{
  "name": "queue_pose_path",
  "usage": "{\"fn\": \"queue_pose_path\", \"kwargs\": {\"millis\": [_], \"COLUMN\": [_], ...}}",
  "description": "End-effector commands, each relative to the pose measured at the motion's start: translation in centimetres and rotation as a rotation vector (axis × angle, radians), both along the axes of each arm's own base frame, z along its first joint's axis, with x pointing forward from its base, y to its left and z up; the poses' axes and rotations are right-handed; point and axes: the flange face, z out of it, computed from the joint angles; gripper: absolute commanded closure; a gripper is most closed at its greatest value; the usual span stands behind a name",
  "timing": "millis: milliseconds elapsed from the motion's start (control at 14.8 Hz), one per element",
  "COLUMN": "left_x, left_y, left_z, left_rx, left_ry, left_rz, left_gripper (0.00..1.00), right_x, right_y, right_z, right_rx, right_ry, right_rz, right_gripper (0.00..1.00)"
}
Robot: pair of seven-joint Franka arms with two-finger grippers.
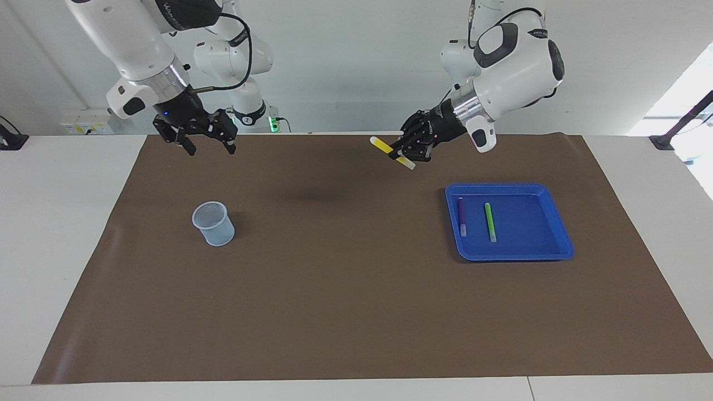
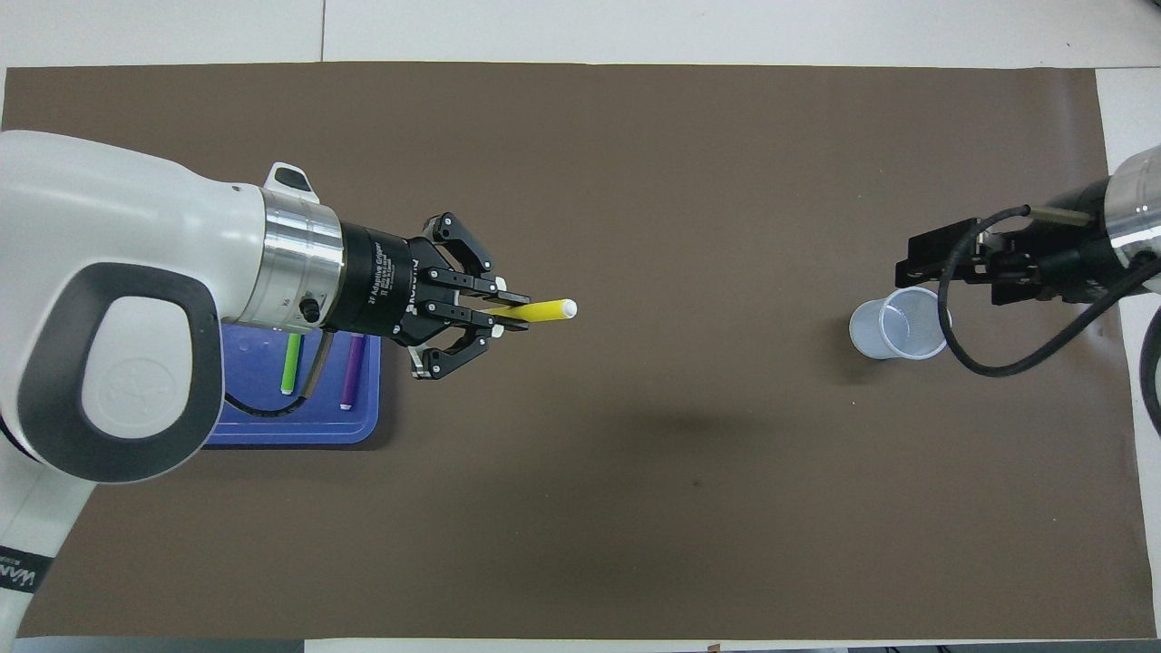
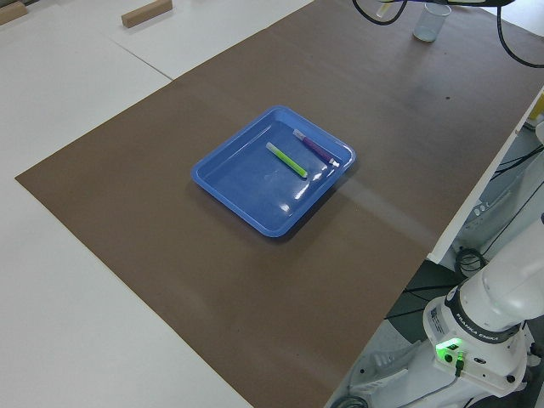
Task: Transfer and insert pens with both arms
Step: 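Carry the yellow pen forward while the right gripper reaches toward it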
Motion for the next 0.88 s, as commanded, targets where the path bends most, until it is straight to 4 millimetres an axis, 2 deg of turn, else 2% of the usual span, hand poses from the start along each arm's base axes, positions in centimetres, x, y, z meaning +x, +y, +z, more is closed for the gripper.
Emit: {"fn": "queue_pose_path", "kwargs": {"millis": [0, 203, 338, 609, 812], "left_x": [-2.1, -3.0, -3.4, -4.6, -6.0], "left_y": [-1.2, -2.3, -2.1, -3.6, -4.0], "left_z": [0.0, -0.6, -1.0, -1.4, -2.3], "left_rx": [-0.036, -0.053, -0.075, -0.112, -0.136], "left_ry": [0.043, 0.078, 0.111, 0.136, 0.14], "left_rz": [0.1, 0.166, 0.22, 0.273, 0.316], "left_gripper": [1.0, 1.0, 1.0, 1.0, 1.0], "right_x": [-0.7, -1.4, -1.5, -1.6, -1.4], "right_y": [3.0, 5.9, 6.5, 9.8, 11.3], "right_z": [0.4, 0.7, 0.9, 1.6, 2.0], "right_rx": [0.102, 0.156, 0.198, 0.272, 0.302], "right_ry": [0.015, 0.031, 0.051, 0.016, -0.019], "right_rz": [-0.026, -0.004, -0.041, -0.063, -0.061], "right_gripper": [0.0, 0.0, 0.0, 0.0, 0.0]}}
